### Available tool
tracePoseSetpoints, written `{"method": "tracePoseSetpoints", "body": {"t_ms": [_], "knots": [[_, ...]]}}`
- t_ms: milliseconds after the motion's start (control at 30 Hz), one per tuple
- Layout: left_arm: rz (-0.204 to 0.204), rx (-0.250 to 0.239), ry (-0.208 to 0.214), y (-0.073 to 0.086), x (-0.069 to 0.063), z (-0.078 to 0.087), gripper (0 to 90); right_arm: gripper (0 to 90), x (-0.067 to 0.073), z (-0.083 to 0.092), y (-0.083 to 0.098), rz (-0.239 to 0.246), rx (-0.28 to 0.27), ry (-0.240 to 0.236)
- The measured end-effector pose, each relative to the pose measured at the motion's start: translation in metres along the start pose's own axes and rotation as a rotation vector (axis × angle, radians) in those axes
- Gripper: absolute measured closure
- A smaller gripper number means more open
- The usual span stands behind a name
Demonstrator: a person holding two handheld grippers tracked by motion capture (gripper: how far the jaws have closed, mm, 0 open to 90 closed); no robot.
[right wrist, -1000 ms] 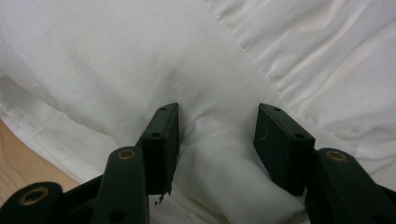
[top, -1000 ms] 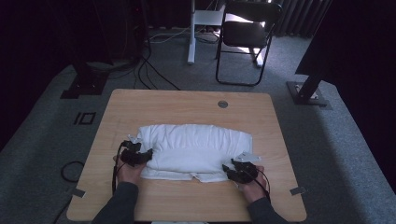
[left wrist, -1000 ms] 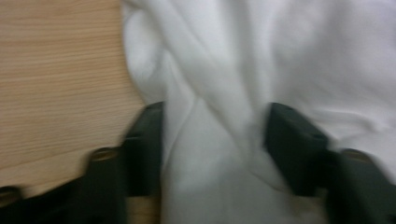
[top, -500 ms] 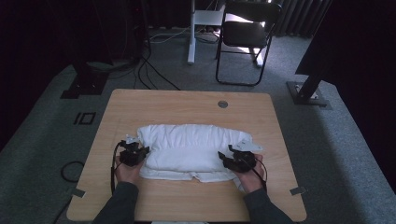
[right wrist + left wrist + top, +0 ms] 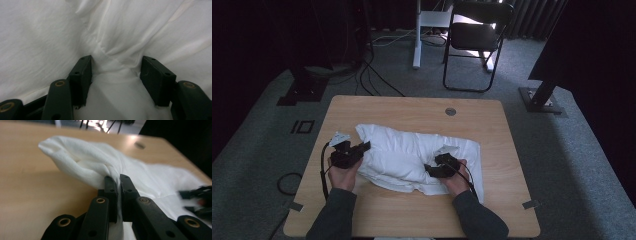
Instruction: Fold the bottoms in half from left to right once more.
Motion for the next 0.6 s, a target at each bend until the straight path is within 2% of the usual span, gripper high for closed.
{"method": "tracePoseSetpoints", "body": {"t_ms": [67,167,333,500,600], "knots": [[-0.017,-0.017,0.029,-0.012,-0.010,0.000,87.4,42.6,0.000,-0.001,0.000,0.006,0.004,0.003],[-0.066,-0.029,0.057,-0.023,-0.026,-0.003,87.5,43.0,0.002,-0.001,0.001,0.020,0.000,0.026],[-0.076,-0.057,0.105,-0.039,-0.046,-0.010,87.5,43.4,0.007,-0.007,-0.001,-0.001,-0.028,0.041],[-0.108,-0.071,0.171,-0.054,-0.072,-0.017,87.5,43.5,0.024,-0.023,-0.009,-0.009,-0.053,0.043],[-0.117,-0.069,0.223,-0.056,-0.089,-0.022,87.5,43.5,0.037,-0.033,-0.015,-0.020,-0.072,0.041]]}}
Point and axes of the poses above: each handheld gripper's, and its own axes: z roughly backward along the jaws, y roughly out of its underside, x roughly to its left, the point moved 9 cm from there along -z, roughly forward along the jaws, and after that the axes turned 11 degrees about -x, right-handed, at the moved point
